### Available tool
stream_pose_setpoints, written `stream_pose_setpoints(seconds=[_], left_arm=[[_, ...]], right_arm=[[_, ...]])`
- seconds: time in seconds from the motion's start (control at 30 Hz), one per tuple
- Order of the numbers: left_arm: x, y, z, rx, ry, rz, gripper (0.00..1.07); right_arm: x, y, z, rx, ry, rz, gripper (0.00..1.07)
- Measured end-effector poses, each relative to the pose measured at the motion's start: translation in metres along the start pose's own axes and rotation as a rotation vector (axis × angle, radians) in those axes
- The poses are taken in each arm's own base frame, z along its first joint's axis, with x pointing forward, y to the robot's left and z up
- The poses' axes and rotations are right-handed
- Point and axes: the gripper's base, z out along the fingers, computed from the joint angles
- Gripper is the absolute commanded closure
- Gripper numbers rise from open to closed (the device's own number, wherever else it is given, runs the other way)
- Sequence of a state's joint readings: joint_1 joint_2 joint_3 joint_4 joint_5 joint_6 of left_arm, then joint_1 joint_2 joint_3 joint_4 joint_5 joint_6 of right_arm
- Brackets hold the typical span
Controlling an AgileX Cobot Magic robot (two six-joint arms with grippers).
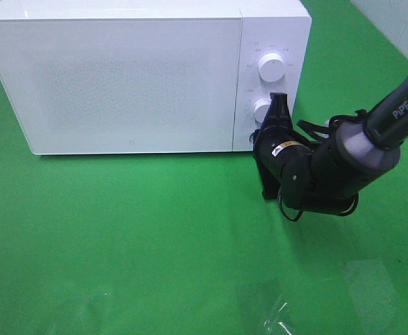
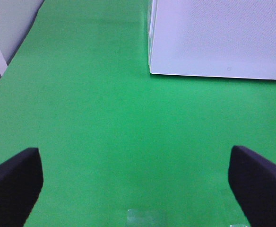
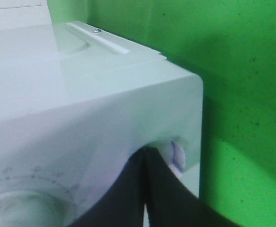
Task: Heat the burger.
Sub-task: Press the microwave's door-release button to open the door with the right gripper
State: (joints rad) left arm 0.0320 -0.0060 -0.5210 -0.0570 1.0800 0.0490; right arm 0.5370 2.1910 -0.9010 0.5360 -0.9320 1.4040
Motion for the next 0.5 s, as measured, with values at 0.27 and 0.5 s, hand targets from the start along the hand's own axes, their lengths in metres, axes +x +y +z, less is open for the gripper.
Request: stream_pose_setpoints(seconds=[0.27,0.5], left_arm=[[0.0,0.0,0.0,0.0,0.0,0.0,0.07],[0.0,0.0,0.0,0.0,0.0,0.0,0.07]], right_arm=[[0.0012,-0.0031,0.0056,0.008,-0.002,-0.01,1.07],[0.0017,-0.0041,0.0062,0.026,-0.001,-0.007,1.07]])
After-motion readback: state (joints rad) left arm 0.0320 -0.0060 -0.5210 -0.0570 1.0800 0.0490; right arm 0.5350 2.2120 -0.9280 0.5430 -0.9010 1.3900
